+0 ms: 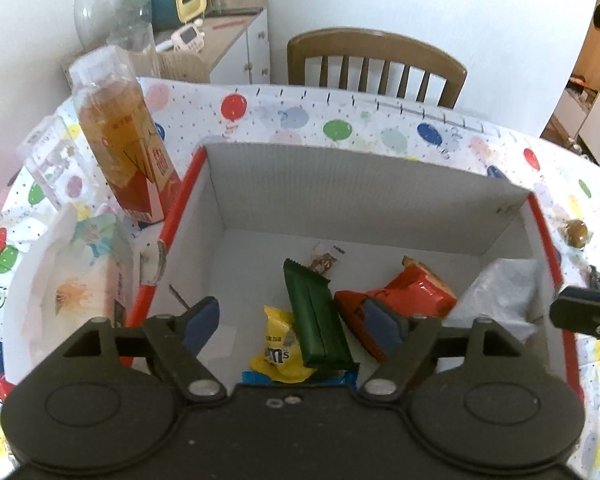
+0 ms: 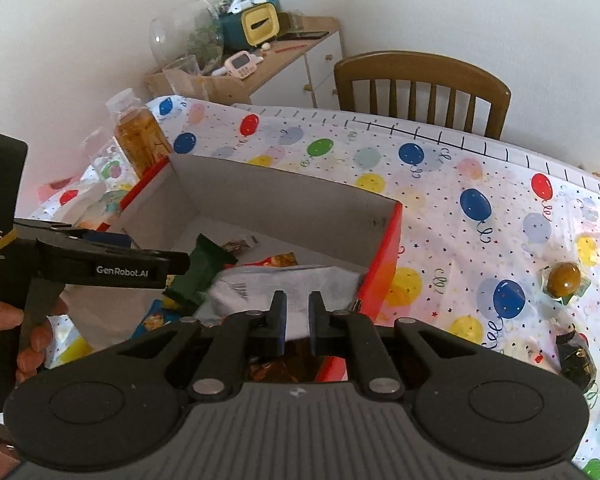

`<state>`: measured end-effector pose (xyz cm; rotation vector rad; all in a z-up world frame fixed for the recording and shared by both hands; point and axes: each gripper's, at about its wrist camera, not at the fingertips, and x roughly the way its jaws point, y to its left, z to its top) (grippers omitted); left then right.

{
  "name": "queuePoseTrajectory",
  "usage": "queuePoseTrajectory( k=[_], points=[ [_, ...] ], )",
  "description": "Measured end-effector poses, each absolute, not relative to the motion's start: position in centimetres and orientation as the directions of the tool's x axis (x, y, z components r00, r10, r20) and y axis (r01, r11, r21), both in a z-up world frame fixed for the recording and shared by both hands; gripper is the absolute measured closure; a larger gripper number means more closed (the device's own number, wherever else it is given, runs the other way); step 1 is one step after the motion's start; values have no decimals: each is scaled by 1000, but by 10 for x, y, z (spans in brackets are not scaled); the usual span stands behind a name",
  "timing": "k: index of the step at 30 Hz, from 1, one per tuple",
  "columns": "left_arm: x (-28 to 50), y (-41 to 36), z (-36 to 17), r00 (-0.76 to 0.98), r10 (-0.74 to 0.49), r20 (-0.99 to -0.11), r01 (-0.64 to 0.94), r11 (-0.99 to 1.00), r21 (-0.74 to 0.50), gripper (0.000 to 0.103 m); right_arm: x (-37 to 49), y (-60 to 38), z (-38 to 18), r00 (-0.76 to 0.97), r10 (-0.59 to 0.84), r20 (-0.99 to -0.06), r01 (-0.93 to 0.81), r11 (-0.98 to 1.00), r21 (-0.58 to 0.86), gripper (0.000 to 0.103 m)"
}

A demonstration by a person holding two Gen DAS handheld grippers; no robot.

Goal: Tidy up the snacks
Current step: 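Carry the green bar and silver bag over the box and open both tools, then withdraw both tools from the box toward the remaining snacks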

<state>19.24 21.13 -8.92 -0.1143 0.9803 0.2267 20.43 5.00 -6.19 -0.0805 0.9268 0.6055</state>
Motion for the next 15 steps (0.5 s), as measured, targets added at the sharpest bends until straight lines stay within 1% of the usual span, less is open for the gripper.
queuePoseTrajectory(
  k=[4,6,15],
  points=[
    [180,204,-74,578,140,-804,-224,975,8,21,197,45,-58,448,470,-760,-521,829,204,92],
    [174,196,-67,597,143,-789,-214,977,15,18,193,40,-55,450,474,-756,-518,829,212,92],
    [152,162,-40,673,100,-733,-156,988,-9,17,172,2,-42,485,500,-718,-496,833,245,92]
  ],
)
